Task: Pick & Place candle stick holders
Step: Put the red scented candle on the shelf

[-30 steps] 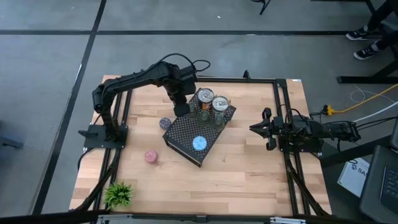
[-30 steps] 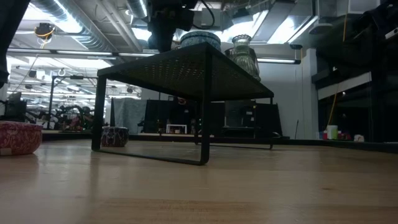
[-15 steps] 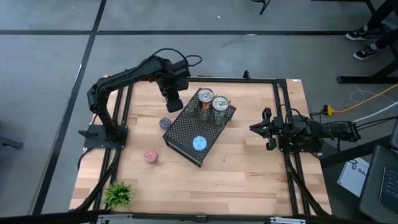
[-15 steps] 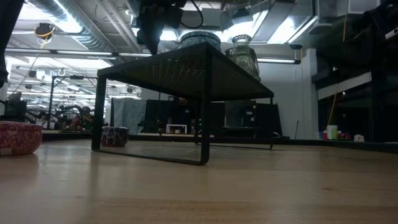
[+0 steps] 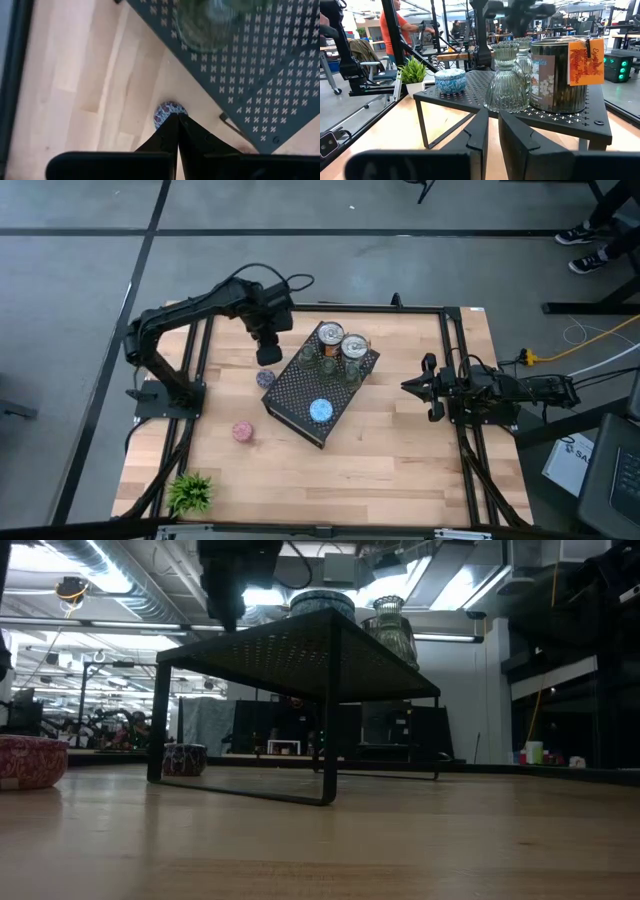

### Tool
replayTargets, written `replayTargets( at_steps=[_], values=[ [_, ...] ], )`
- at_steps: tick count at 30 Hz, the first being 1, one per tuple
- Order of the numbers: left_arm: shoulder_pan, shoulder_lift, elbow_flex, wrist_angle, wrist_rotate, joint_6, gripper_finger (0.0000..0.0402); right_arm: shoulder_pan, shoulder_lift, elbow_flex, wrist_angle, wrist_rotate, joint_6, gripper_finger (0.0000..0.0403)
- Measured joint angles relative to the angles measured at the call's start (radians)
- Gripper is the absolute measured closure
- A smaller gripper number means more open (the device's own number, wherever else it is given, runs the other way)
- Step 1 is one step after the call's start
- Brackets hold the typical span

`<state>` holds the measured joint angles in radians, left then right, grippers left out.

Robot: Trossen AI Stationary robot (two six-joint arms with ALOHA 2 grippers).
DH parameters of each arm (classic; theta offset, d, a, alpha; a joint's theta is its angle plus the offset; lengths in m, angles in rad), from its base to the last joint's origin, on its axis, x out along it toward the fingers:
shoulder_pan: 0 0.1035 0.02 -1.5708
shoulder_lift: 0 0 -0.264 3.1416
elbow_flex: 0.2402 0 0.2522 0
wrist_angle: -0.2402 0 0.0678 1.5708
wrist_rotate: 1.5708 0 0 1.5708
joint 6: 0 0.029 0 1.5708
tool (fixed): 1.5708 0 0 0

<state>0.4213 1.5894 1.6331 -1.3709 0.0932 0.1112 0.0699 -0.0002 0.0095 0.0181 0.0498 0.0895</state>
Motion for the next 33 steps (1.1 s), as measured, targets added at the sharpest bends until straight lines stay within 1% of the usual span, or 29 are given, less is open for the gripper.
replayTargets(
  at_steps=[5,9,13,17,21,24,30,33],
  values=[
    [0.0,-0.105,-0.175,0.068,0.009,0.016,0.04,0.0,0.0,0.0,0.0,0.0,0.0,0.0355],
    [0.0,-0.177,-0.3,0.12,-0.015,0.024,0.04,0.0,0.0,0.0,0.0,0.0,0.0,0.0355],
    [0.009,-0.221,-0.4,0.178,-0.01,0.047,0.0395,0.0,0.0,0.0,0.0,0.0,0.0,0.0355],
    [0.021,-0.234,-0.471,0.211,0.004,0.093,0.0377,0.0,0.0,0.0,0.0,0.0,0.0,0.0355],
    [0.029,-0.242,-0.523,0.248,0.005,0.141,0.0344,0.0,0.0,0.0,0.0,0.0,0.0,0.0355],
    [0.033,-0.241,-0.547,0.27,0.004,0.189,0.0309,0.0,0.0,0.0,0.0,0.0,0.0,0.0355],
    [0.034,-0.241,-0.598,0.326,0.006,0.26,0.0224,0.0,0.0,0.0,0.0,0.0,0.0,0.0355],
    [0.034,-0.241,-0.613,0.345,0.008,0.264,0.0179,0.0,0.0,0.0,0.0,0.0,0.0,0.0355]
  ],
)
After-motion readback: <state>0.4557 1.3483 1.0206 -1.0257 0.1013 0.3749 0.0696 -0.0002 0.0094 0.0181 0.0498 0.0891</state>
